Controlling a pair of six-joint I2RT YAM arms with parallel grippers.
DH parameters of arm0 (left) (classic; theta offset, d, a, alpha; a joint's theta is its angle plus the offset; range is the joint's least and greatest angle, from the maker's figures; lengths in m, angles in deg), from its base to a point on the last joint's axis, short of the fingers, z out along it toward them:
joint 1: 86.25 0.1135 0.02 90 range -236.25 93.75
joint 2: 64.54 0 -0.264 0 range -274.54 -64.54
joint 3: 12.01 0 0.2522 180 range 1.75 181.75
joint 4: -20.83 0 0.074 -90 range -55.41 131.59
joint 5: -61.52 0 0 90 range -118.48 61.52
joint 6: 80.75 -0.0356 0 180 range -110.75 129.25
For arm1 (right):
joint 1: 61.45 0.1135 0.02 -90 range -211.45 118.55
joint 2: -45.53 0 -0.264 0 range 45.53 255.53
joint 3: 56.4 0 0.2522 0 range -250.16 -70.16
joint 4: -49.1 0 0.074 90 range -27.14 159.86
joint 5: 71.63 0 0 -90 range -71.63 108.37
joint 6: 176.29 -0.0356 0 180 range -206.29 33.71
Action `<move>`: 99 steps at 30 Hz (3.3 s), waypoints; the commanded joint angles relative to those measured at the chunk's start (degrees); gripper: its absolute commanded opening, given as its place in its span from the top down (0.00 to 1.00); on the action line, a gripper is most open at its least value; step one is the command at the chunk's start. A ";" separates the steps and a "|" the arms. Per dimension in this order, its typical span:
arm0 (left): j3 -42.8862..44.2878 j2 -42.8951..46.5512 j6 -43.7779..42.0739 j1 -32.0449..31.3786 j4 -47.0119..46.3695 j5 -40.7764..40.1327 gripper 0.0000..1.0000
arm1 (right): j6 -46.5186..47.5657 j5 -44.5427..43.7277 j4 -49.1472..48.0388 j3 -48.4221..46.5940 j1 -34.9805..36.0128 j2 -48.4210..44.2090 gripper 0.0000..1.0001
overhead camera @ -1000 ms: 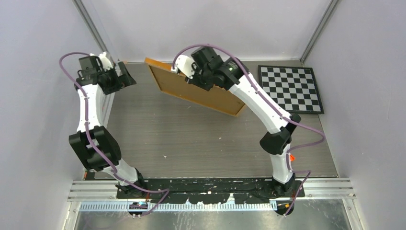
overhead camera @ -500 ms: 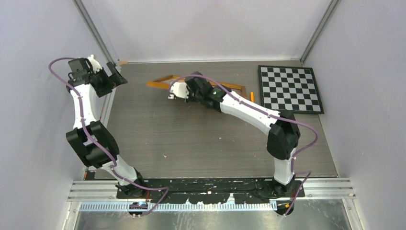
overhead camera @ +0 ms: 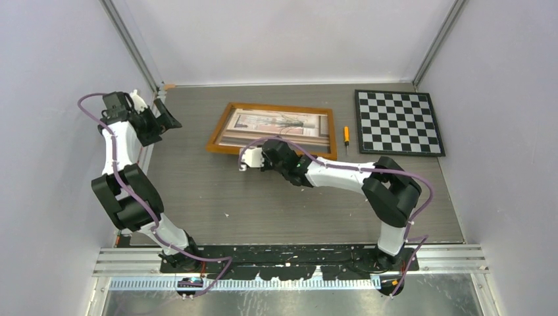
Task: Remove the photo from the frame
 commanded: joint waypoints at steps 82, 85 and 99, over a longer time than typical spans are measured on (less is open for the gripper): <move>-34.90 26.84 -55.12 -44.85 9.87 -6.91 0.00 | -41.65 42.06 43.18 -66.84 -35.94 39.26 0.00; -35.07 26.16 -54.96 -45.54 9.14 -7.25 0.00 | -40.70 37.93 42.73 -68.42 -35.93 42.27 0.00; -40.87 24.95 -54.30 -49.93 -5.36 -19.70 0.00 | -35.77 39.09 51.49 -67.86 -35.61 44.42 0.04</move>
